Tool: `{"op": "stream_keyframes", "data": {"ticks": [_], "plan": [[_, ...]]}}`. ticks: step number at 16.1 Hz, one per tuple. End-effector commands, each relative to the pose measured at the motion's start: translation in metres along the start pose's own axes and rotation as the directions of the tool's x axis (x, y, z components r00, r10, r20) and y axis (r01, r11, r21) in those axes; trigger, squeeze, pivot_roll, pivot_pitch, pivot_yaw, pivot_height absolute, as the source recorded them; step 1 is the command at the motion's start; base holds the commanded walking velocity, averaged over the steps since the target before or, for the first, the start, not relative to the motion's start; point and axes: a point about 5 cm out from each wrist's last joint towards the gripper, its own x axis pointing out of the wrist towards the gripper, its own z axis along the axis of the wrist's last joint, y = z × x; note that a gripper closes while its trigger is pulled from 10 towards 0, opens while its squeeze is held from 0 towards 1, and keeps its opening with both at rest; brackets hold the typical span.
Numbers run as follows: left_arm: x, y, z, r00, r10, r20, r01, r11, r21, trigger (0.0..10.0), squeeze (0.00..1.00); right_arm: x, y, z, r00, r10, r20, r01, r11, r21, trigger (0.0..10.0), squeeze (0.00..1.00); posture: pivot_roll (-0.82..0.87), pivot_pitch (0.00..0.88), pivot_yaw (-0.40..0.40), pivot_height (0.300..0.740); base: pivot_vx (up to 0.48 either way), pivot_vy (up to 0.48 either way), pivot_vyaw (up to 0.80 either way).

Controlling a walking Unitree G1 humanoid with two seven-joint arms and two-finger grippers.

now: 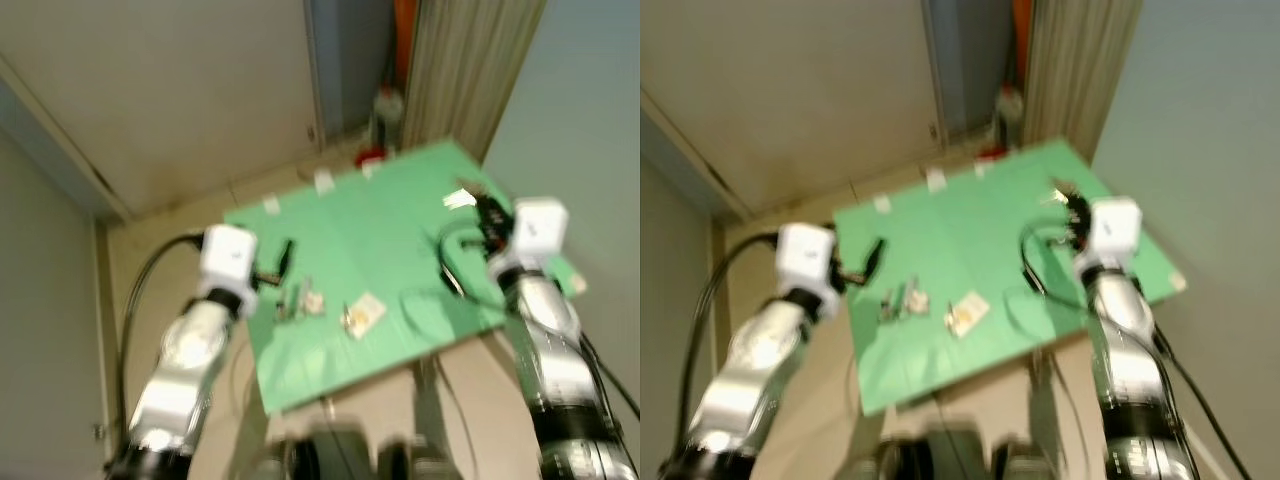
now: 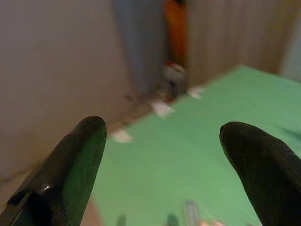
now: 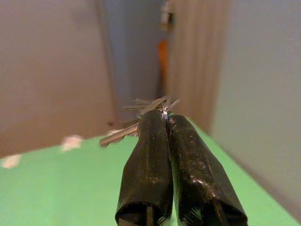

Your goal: Hang keys on a hook

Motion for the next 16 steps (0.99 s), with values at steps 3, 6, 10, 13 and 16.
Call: {"op": "stream_keyframes", "data": {"ticks": [3, 6, 10, 13, 16], "plan": [[-0.028, 0.024, -0.01, 0.984, 0.178, -0.01, -0.179, 0.982, -0.06, 10.0, 0.0, -0.035, 0.02, -0.011, 0.999, -0.034, -0.03, 0.032, 0.998, -0.047, 0.0, 0.0, -0.21, 0.0, 0.136, 0.74, 0.0, 0.0, 0.0], [-0.046, 0.012, -0.023, 0.986, 0.157, -0.054, -0.163, 0.977, -0.135, 10.0, 0.0, -0.058, 0.036, -0.018, 0.998, 0.005, -0.064, -0.005, 1.0, 0.001, 0.0, 0.0, -0.22, 0.0, 0.136, 0.74, 0.0, 0.0, 0.0], [-0.029, 0.002, -0.014, 0.994, 0.104, -0.019, -0.105, 0.986, -0.13, 10.0, 0.0, -0.061, 0.045, -0.019, 0.995, 0.045, -0.091, -0.046, 0.999, -0.006, 0.0, 0.0, -0.24, 0.0, 0.15, 0.74, 0.0, 0.0, 0.0], [-0.023, -0.001, -0.011, 0.998, 0.063, -0.009, -0.063, 0.99, -0.127, 10.0, 0.0, -0.053, 0.045, -0.02, 0.994, 0.052, -0.101, -0.053, 0.999, -0.009, 0.0, 0.0, -0.24, 0.0, 0.159, 0.74, 0.0, -0.278, 0.0], [-0.021, -0.01, -0.011, 1.0, 0.015, -0.004, -0.015, 0.993, -0.118, 10.0, 0.0, -0.049, 0.043, -0.024, 0.991, 0.058, -0.119, -0.061, 0.998, -0.019, 0.0, 0.0, -0.24, 0.0, 0.167, 0.74, 0.0, -0.472, 0.0]]}}
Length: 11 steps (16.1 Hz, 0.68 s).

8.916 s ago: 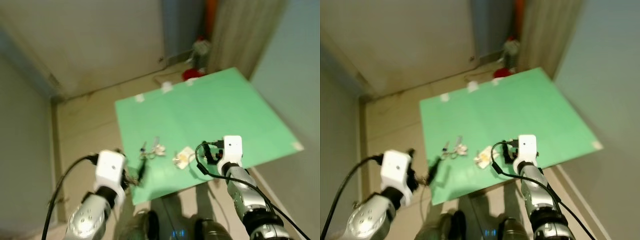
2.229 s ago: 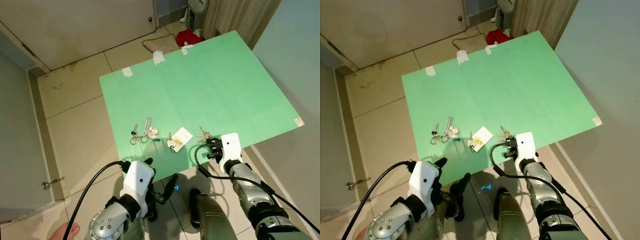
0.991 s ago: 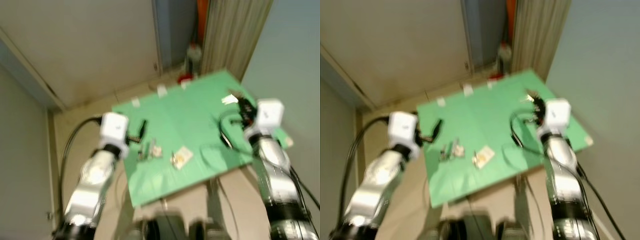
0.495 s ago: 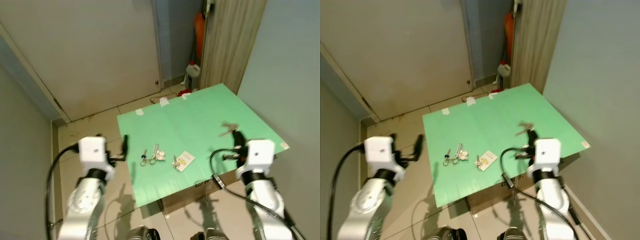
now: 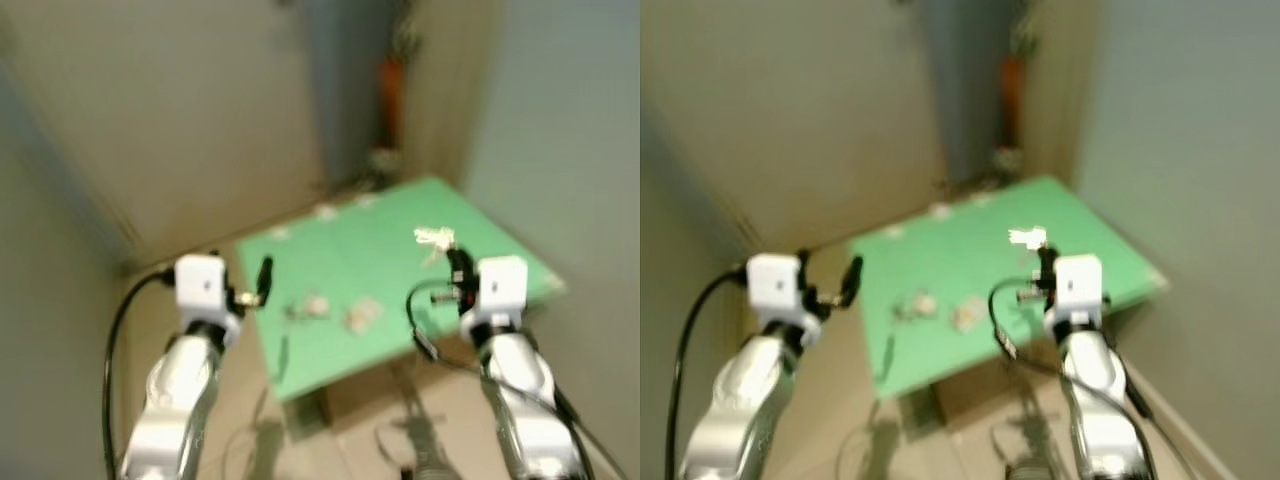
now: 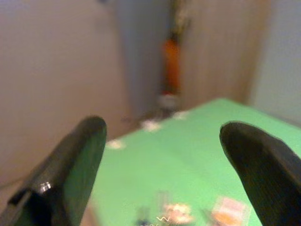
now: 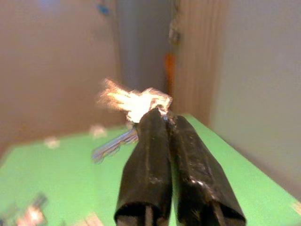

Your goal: Hang keys on a hook

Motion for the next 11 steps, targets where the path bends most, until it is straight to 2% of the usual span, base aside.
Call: {"op": "stream_keyframes", "data": {"ticks": [1, 7, 11], "plan": [[0.003, -0.002, 0.003, 1.0, -0.022, 0.004, 0.022, 1.0, 0.011, 10.0, 0.0, 0.001, -0.002, -0.002, 1.0, -0.01, -0.019, 0.01, 1.0, 0.004, 0.0, 0.0, -0.24, 0.0, 0.169, 0.74, 0.0, -0.472, 0.0], [0.011, -0.001, 0.004, 0.999, -0.053, 0.003, 0.053, 0.999, 0.001, 10.0, 0.0, 0.001, 0.002, -0.005, 1.0, 0.007, -0.024, -0.007, 1.0, 0.008, 0.0, 0.0, -0.25, 0.0, 0.177, 0.74, 0.0, -0.472, -0.61], [0.018, 0.002, 0.002, 0.996, -0.082, -0.019, 0.082, 0.996, 0.039, 10.0, 0.0, -0.003, 0.004, -0.01, 0.999, 0.009, -0.035, -0.008, 1.0, 0.012, 0.0, 0.0, -0.25, 0.0, 0.182, 0.74, 0.0, 0.0, -0.57]]}}
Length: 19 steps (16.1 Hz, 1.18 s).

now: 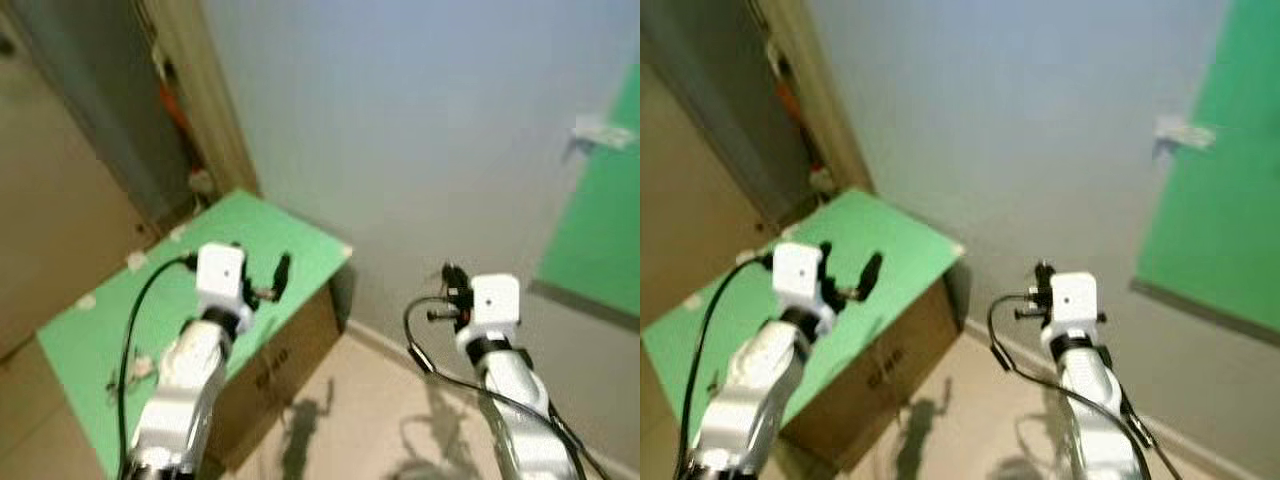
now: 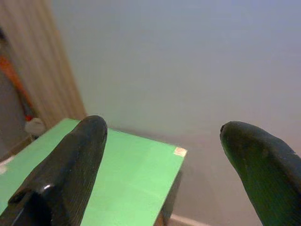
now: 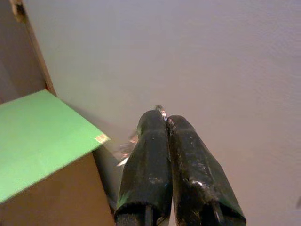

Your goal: Hang keys on a hook

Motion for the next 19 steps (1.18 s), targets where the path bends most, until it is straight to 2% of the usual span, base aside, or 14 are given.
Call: {"op": "stream_keyframes", "data": {"ticks": [1, 5, 8, 9, 10, 13, 15, 19], "plan": [[0.0, 0.005, -0.003, 1.0, 0.004, -0.019, -0.004, 1.0, 0.016, 10.0, 0.0, 0.0, 0.002, 0.001, 1.0, 0.006, 0.006, -0.006, 1.0, 0.002, 0.0, 0.0, -0.25, 0.0, 0.185, 0.74, 0.0, 0.0, -0.53], [0.001, 0.003, -0.003, 0.997, -0.065, -0.03, 0.067, 0.996, 0.056, 10.0, 0.0, -0.002, 0.002, -0.001, 1.0, 0.004, 0.003, -0.004, 1.0, 0.01, 0.0, 0.0, -0.26, 0.0, 0.189, 0.74, 0.0, 0.0, -0.5], [0.005, 0.007, -0.009, 0.986, -0.148, -0.079, 0.153, 0.986, 0.067, 10.0, 0.0, -0.002, 0.0, 0.0, 1.0, 0.014, 0.003, -0.014, 1.0, 0.011, 0.0, 0.0, -0.26, 0.0, 0.184, 0.724, 0.0, 0.0, -0.48], [0.009, 0.016, -0.007, 0.991, -0.113, -0.073, 0.117, 0.991, 0.066, 10.0, 0.0, -0.001, -0.002, 0.001, 1.0, 0.016, 0.007, -0.016, 1.0, 0.008, 0.0, 0.0, -0.26, 0.0, 0.181, 0.712, 0.0, 0.0, -0.46], [0.01, 0.018, -0.006, 0.992, -0.104, -0.067, 0.109, 0.992, 0.067, 10.0, 0.0, -0.001, -0.002, 0.002, 1.0, 0.016, 0.008, -0.016, 1.0, 0.007, 0.0, 0.0, -0.26, 0.0, 0.18, 0.708, 0.0, 0.0, -0.47], [0.009, 0.014, -0.008, 0.99, -0.124, -0.069, 0.129, 0.99, 0.061, 10.0, 0.0, 0.0, -0.003, 0.002, 1.0, 0.014, 0.009, -0.014, 1.0, 0.013, 0.0, 0.0, -0.27, 0.0, 0.178, 0.687, 0.0, 0.0, -0.46], [0.008, 0.006, -0.01, 0.986, -0.154, -0.066, 0.157, 0.987, 0.041, 10.0, 0.0, 0.001, -0.004, 0.002, 1.0, 0.016, 0.008, -0.016, 1.0, 0.019, 0.0, 0.0, -0.26, 0.0, 0.177, 0.675, 0.0, 0.469, -0.46], [0.008, 0.002, -0.013, 0.983, -0.17, -0.067, 0.172, 0.985, 0.027, 10.0, 0.0, 0.003, -0.002, 0.002, 1.0, 0.028, 0.005, -0.028, 1.0, 0.009, 0.0, 0.0, -0.26, 0.0, 0.177, 0.655, 0.0, 0.477, -0.48]]}}
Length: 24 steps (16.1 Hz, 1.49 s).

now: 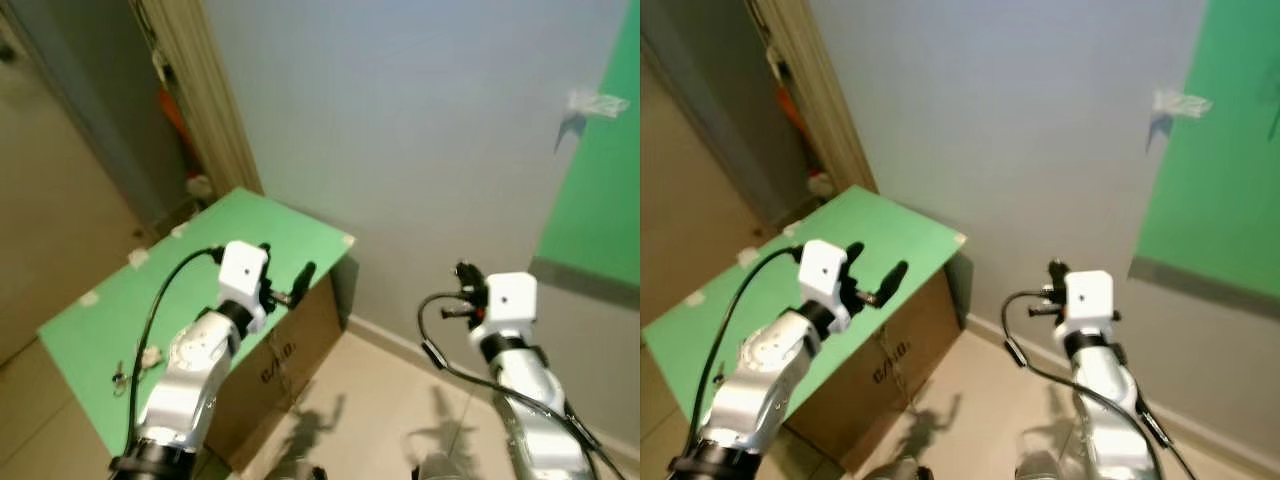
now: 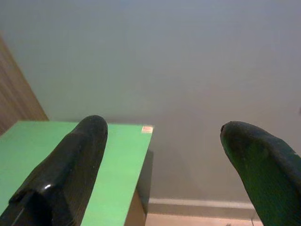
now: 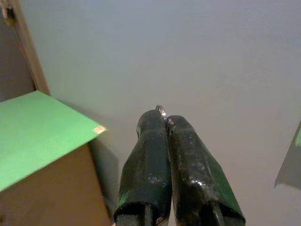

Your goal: Hang keys on a hook

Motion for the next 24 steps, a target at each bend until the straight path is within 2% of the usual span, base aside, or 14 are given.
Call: {"op": "stream_keyframes", "data": {"ticks": [1, 6, 12, 17, 20, 24], "plan": [[0.0, 0.0034, 0.0005, 1.0, 0.011, 0.0, -0.011, 1.0, 0.011, 10.0, 0.0, 0.0016, 0.0042, 0.0003, 1.0, 0.027, 0.0, -0.027, 1.0, -0.007, 0.0, 0.0, -0.26, 0.0, 0.177, 0.651, 0.0, 0.48, -0.48], [0.002, 0.0059, 0.0003, 0.999, 0.044, 0.005, -0.044, 0.999, 0.011, 10.0, 0.0, -0.002, 0.0062, -0.005, 0.999, 0.035, -0.025, -0.035, 0.999, -0.012, 0.0, 0.0, -0.26, 0.0, 0.173, 0.646, 0.0, 0.0, 0.0], [0.0018, 0.0056, -0.004, 1.0, 0.021, -0.009, -0.021, 1.0, 0.011, 10.0, 0.0, -0.0041, 0.0031, -0.006, 1.0, 0.01, -0.026, -0.01, 1.0, -0.003, 0.0, 0.0, -0.27, 0.005, 0.181, 0.703, 0.0, 0.0, 0.0], [0.0045, 0.0054, -0.0032, 1.0, 0.01, -0.009, -0.01, 1.0, 0.015, 10.0, 0.0, -0.0067, 0.006, -0.0073, 1.0, 0.003, -0.027, -0.002, 1.0, 0.01, 0.0, 0.0, -0.28, 0.013, 0.189, 0.732, 0.0, 0.0, 0.0], [0.003, 0.0068, -0.0036, 0.999, 0.046, 0.002, -0.046, 0.999, -0.006, 10.0, 0.0, -0.0063, 0.0062, -0.0084, 0.999, 0.002, -0.035, 0.0, 0.999, 0.052, 0.0, 0.0, -0.27, 0.014, 0.181, 0.74, 0.0, 0.0, 0.0], [0.0028, 0.0046, -0.0047, 0.998, 0.055, 0.007, -0.055, 0.998, -0.015, 10.0, 0.0, -0.0037, 0.0103, -0.0069, 1.0, 0.019, -0.024, -0.018, 0.999, 0.036, 0.0, 0.0, -0.26, 0.012, 0.171, 0.74, 0.0, 0.0, 0.0]]}}
